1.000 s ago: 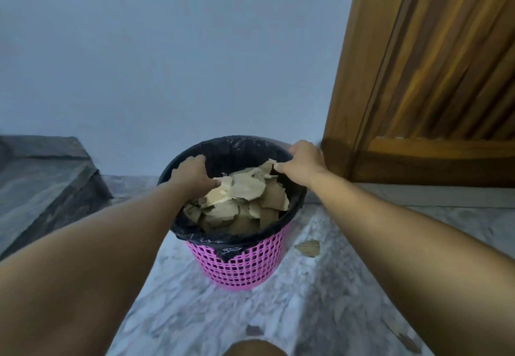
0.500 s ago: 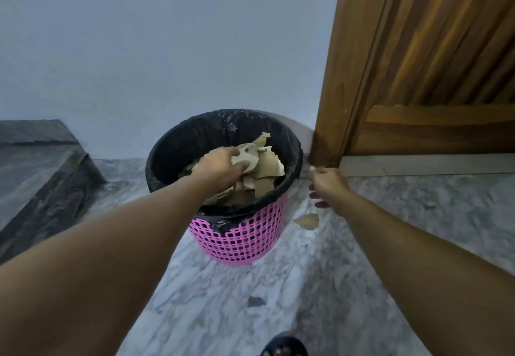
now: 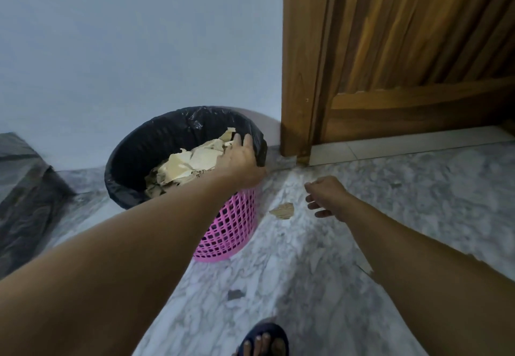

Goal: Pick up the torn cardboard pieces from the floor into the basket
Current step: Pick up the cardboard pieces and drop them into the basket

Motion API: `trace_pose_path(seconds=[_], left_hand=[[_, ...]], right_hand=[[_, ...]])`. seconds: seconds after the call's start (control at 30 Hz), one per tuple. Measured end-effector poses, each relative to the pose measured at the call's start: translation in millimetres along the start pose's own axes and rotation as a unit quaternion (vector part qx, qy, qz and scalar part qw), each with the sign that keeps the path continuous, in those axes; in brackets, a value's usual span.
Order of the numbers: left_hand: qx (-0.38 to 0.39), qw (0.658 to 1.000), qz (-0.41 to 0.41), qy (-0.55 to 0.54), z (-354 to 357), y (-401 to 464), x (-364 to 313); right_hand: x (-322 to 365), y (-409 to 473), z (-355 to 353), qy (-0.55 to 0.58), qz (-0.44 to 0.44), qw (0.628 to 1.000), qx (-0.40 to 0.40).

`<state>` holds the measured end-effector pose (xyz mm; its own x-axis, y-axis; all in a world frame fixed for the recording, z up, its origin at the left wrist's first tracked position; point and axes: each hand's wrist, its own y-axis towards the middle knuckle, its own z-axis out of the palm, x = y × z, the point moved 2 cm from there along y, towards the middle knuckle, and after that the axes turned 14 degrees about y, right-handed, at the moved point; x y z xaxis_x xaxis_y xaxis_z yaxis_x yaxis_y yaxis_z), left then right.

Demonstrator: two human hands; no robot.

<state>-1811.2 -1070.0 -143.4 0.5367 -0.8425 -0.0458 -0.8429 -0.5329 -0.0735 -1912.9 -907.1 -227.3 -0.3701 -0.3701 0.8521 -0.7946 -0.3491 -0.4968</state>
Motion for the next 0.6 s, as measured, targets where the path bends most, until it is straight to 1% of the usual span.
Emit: trace_pose_path(seconds=[0.03, 0.07, 0.1, 0.13, 0.17, 0.23, 0.3, 0.37, 0.4, 0.43, 0.47, 0.53, 0.6], left_hand=[[-0.039, 0.996, 0.009, 0.081, -1.2, 2.1, -6.3], [-0.070, 0.984, 0.032, 0.158, -3.6, 3.1, -13.8], [-0.082, 0.970, 0.067, 0.220, -5.5, 4.2, -23.5], [-0.077, 0.959, 0.100, 0.255, -3.4, 6.1, -34.2], [-0.059, 0.954, 0.120, 0.269, 1.3, 8.9, -42.6], [-0.014, 0.954, 0.123, 0.274, 12.9, 14.4, -53.3], [-0.009, 0.957, 0.111, 0.267, 17.2, 21.2, -56.5], [-0.019, 0.967, 0.093, 0.236, 16.5, 30.8, -54.1], [-0.022, 0.970, 0.084, 0.226, 15.9, 36.7, -52.1], [-0.024, 0.970, 0.080, 0.226, 16.8, 44.1, -50.6], [-0.023, 0.969, 0.078, 0.232, 17.7, 49.2, -49.1], [-0.023, 0.965, 0.082, 0.249, 21.1, 55.3, -49.0], [-0.031, 0.961, 0.090, 0.260, 24.5, 59.7, -50.1]], right_hand=[[-3.8, 2.8, -2.8, -0.002, 0.009, 1.000, -0.003], [-7.7, 6.6, -3.6, -0.008, 0.015, 1.000, -0.009], [-11.6, 11.2, -4.3, -0.017, 0.021, 1.000, -0.009], [-18.0, 19.1, -3.2, -0.029, 0.025, 0.999, -0.005], [-24.3, 25.8, -1.7, -0.053, 0.024, 0.998, 0.005], [-36.2, 37.8, 3.5, -0.095, 0.032, 0.995, 0.015], [-47.1, 52.7, 9.2, -0.099, 0.050, 0.994, -0.003], [-56.7, 65.1, 14.1, -0.106, 0.067, 0.992, -0.018], [-61.7, 70.4, 16.4, -0.139, 0.055, 0.989, -0.015], [-66.4, 77.9, 18.5, -0.194, 0.024, 0.981, 0.003], [-71.4, 82.7, 22.2, -0.260, -0.015, 0.965, 0.030], [-85.0, 91.6, 30.6, -0.368, -0.101, 0.921, 0.075], [-102.3, 108.3, 44.4, -0.408, -0.135, 0.898, 0.099]])
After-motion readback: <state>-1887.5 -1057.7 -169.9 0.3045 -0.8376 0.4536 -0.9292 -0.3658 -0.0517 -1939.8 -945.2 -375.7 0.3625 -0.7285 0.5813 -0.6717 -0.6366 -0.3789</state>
